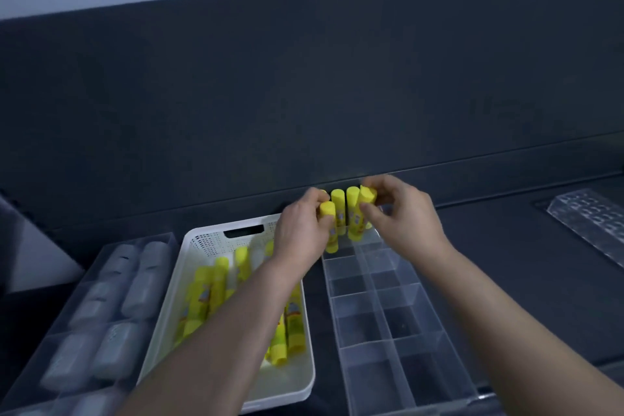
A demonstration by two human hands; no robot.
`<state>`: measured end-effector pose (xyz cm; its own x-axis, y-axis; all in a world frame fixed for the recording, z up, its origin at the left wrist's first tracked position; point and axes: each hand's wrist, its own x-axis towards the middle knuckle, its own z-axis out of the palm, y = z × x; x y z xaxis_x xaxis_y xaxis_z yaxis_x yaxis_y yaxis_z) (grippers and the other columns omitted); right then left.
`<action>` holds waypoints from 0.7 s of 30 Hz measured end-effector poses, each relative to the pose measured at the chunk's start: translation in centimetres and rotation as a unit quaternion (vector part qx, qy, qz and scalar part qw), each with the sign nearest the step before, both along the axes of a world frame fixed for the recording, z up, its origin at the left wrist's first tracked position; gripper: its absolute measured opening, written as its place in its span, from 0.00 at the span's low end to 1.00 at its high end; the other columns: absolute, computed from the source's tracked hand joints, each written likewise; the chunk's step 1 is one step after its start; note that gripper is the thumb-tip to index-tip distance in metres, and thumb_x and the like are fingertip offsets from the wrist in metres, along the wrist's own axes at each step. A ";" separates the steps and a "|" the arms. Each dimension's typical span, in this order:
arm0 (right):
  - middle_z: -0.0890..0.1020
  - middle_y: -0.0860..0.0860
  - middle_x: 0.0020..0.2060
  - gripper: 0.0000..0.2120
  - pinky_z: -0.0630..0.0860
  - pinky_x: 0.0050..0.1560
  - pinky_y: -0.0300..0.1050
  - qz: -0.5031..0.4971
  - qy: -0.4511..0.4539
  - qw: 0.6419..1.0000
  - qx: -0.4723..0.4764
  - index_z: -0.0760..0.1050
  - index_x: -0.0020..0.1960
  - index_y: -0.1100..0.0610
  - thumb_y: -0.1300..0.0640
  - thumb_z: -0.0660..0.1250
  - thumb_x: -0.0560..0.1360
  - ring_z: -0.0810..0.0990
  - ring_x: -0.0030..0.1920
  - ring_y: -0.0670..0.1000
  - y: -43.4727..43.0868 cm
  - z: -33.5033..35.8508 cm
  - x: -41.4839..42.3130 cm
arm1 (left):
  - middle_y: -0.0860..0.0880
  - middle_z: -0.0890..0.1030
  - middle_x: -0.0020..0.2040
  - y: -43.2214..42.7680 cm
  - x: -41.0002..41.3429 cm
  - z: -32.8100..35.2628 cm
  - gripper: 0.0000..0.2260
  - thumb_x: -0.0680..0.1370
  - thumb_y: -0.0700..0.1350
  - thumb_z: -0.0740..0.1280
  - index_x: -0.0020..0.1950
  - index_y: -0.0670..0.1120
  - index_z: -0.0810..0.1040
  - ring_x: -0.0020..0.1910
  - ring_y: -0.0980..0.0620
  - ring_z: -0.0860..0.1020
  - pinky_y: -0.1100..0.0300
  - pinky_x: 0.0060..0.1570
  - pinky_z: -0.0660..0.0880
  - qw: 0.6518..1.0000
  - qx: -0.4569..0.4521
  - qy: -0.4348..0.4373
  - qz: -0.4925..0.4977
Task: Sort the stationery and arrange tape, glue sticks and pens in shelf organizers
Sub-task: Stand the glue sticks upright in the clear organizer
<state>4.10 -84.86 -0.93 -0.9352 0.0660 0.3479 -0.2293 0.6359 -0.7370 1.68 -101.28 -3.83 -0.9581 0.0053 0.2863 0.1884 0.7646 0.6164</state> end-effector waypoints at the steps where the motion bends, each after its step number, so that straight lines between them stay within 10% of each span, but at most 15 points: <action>1: 0.82 0.44 0.43 0.13 0.78 0.49 0.44 0.009 0.000 1.000 0.003 0.78 0.55 0.49 0.57 0.70 0.71 0.81 0.43 0.44 -0.1 -0.3 -0.2 | 0.49 0.82 0.47 -0.1 0.1 -0.4 0.12 0.74 0.43 0.69 0.57 0.50 0.76 0.51 0.48 0.78 0.52 0.49 0.75 0.999 -0.032 -0.001 0.003; 21: 0.75 0.49 0.59 0.23 0.71 0.43 0.46 0.079 -0.025 0.963 0.256 0.67 0.67 0.49 0.53 0.66 0.74 0.75 0.56 0.55 -2.4 -2.7 -1.6 | 0.48 0.81 0.52 -5.3 3.5 0.5 0.11 0.75 0.37 0.65 0.57 0.46 0.79 0.54 0.47 0.76 0.52 0.53 0.73 0.992 -0.033 0.062 0.109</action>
